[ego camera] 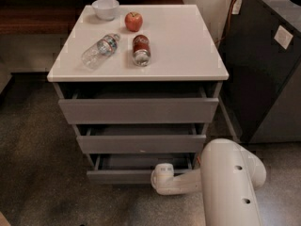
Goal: Close bottom drawer
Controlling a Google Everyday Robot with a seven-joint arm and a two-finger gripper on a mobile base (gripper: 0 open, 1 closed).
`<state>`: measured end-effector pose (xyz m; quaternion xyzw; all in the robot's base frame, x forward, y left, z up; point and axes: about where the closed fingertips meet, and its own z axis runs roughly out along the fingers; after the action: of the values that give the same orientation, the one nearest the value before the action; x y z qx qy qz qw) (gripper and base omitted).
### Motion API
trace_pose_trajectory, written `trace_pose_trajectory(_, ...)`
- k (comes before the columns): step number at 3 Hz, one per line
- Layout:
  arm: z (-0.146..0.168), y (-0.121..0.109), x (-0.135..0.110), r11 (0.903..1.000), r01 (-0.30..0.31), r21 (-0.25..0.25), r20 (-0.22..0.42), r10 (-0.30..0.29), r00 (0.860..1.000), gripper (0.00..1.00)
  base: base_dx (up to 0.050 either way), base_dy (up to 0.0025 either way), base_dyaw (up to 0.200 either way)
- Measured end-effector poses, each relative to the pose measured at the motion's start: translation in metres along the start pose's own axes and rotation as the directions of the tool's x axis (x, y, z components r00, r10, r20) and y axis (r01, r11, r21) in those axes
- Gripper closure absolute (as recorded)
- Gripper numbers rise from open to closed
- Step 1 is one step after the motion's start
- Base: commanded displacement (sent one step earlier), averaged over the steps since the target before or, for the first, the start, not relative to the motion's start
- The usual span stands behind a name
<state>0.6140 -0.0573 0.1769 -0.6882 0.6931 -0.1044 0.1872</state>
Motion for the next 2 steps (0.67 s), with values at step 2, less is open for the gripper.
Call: trace_pose_trajectory(2, 0.015, -0.030, 0.008, 0.9995, 0.002, 0.033, -0.003, -0.002, 1.000, 1.00, 0.000, 0.00000, 0.000)
